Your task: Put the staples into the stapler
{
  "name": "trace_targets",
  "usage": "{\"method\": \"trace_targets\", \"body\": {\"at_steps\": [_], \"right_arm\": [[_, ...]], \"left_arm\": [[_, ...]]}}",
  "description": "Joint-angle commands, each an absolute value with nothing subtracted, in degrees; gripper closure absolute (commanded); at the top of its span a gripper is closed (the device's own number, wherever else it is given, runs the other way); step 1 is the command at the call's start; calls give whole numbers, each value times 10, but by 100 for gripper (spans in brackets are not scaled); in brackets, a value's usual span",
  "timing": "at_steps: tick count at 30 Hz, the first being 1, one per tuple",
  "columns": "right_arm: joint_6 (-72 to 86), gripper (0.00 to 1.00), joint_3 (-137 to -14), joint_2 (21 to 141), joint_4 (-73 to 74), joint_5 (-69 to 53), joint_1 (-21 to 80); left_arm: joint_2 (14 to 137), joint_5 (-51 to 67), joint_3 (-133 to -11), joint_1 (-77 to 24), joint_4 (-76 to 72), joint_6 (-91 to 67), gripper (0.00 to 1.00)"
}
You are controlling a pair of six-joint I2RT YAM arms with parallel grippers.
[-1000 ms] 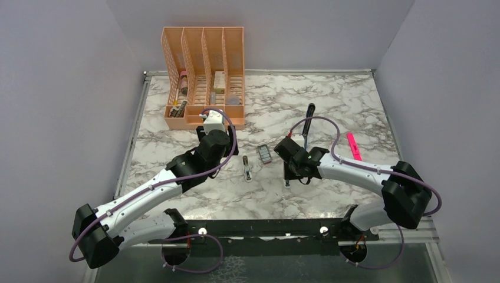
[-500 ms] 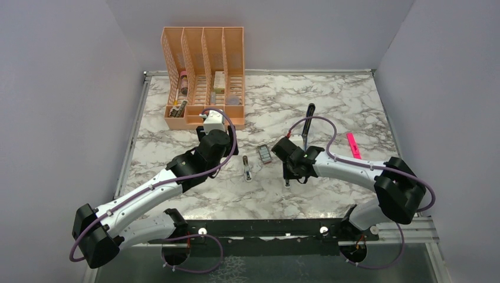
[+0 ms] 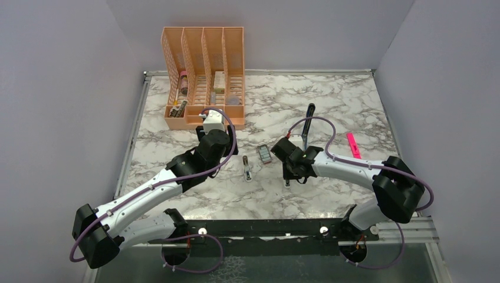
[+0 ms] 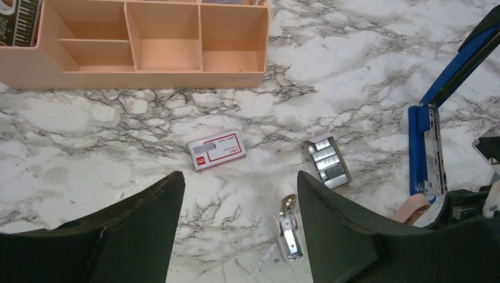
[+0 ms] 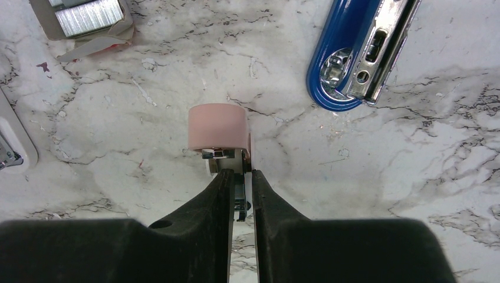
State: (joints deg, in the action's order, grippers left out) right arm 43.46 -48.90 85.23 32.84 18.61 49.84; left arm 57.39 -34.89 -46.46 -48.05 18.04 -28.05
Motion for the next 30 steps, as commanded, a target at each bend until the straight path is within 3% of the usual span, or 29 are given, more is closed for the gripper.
{"method": "trace_targets", "body": {"at_steps": [1,20,30], "right_arm": [[443,78,-491,864,326,196,495],[430,78,-467,834,335,161,496],[429,74,-519,815,350,224,496]], "left_arm": [[573,-337,-464,-478,167,-284,29],[574,-333,-462,-477,167,-289,29],[571,-333,-462,-477,166,-288,29]]}}
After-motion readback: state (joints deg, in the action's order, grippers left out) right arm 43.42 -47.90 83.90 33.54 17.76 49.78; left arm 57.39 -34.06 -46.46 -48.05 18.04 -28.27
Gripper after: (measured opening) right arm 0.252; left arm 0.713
